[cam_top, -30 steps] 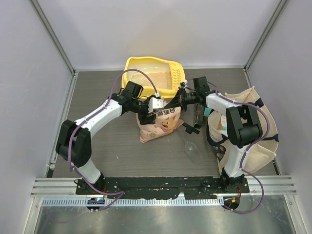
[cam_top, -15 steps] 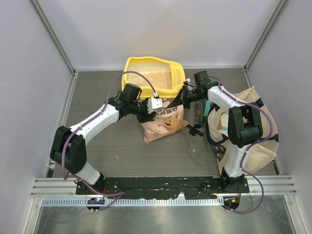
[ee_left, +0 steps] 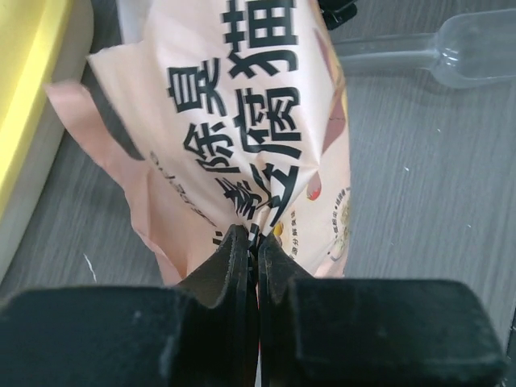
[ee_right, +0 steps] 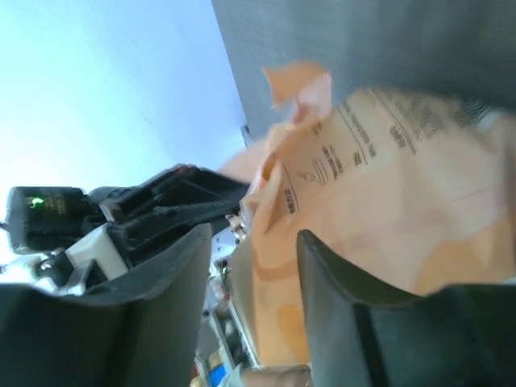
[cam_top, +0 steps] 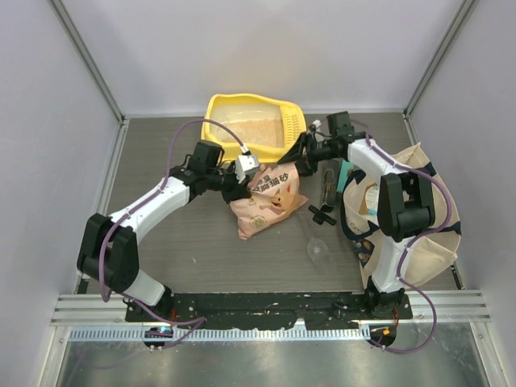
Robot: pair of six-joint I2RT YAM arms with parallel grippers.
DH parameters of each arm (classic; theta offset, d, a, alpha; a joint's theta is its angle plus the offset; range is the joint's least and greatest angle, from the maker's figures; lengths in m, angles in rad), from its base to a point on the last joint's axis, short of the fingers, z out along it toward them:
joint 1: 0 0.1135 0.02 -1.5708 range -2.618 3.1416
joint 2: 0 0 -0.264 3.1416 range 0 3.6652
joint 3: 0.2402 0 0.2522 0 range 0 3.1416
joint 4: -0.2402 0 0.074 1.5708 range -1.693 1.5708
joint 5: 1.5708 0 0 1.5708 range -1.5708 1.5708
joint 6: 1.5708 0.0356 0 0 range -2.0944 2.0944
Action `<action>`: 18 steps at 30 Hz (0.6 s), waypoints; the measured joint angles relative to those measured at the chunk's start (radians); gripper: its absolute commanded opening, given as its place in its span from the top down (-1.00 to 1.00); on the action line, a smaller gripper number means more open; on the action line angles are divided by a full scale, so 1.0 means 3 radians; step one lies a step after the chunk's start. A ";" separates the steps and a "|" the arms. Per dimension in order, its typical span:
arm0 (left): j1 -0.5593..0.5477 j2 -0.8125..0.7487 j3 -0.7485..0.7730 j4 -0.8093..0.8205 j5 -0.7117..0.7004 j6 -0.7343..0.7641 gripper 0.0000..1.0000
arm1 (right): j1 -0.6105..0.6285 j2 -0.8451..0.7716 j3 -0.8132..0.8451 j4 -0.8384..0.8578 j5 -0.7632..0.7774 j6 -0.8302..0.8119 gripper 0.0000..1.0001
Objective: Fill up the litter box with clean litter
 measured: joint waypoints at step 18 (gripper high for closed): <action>0.0454 0.0614 0.0931 -0.1830 0.0923 0.1189 0.80 | 0.0084 -0.0805 0.0374 -0.0379 -0.0272 -0.4766 -0.62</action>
